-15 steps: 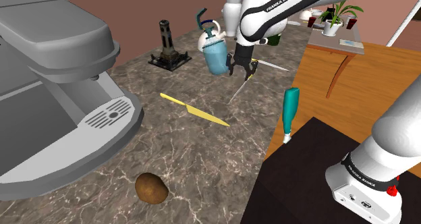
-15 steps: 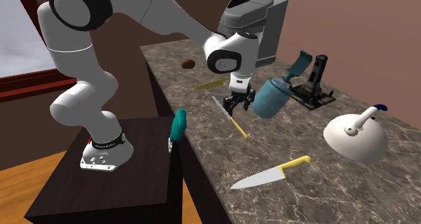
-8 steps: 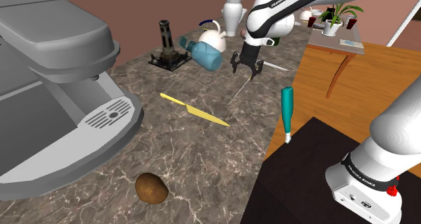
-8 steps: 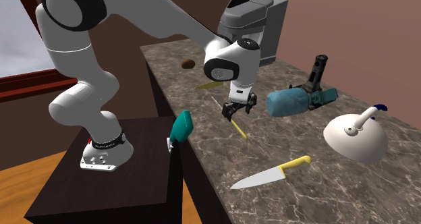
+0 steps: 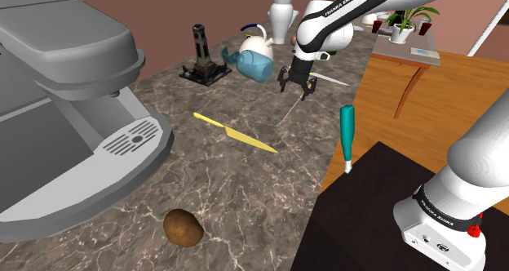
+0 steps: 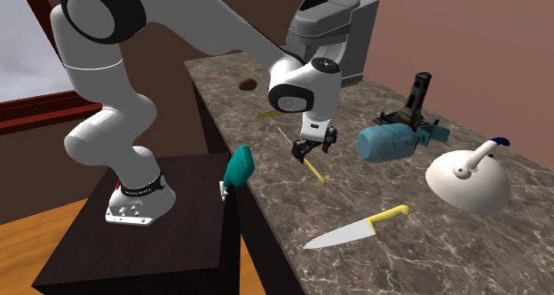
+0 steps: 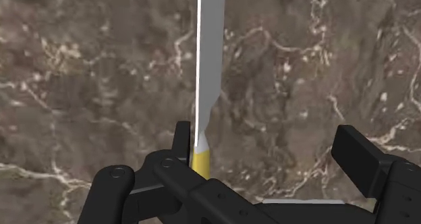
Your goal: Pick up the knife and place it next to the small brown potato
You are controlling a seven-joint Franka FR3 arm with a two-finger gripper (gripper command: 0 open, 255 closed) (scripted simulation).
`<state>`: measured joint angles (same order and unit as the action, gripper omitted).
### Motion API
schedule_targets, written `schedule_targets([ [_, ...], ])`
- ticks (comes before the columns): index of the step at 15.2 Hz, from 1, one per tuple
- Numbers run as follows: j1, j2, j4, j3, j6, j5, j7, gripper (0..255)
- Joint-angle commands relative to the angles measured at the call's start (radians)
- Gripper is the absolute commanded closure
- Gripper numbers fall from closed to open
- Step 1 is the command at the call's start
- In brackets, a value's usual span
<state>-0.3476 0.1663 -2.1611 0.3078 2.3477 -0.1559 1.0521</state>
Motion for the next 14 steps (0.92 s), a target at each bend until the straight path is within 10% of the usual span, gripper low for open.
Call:
schedule_targets([
  [1,0.000,0.000,0.000,0.000,0.000,0.000,0.000,0],
  [2,0.000,0.000,0.000,0.000,0.000,0.000,0.000,0],
  [3,0.000,0.000,0.000,0.000,0.000,0.000,0.000,255],
  [14,-0.002,-0.017,0.008,0.001,-0.025,-0.003,0.001,255],
])
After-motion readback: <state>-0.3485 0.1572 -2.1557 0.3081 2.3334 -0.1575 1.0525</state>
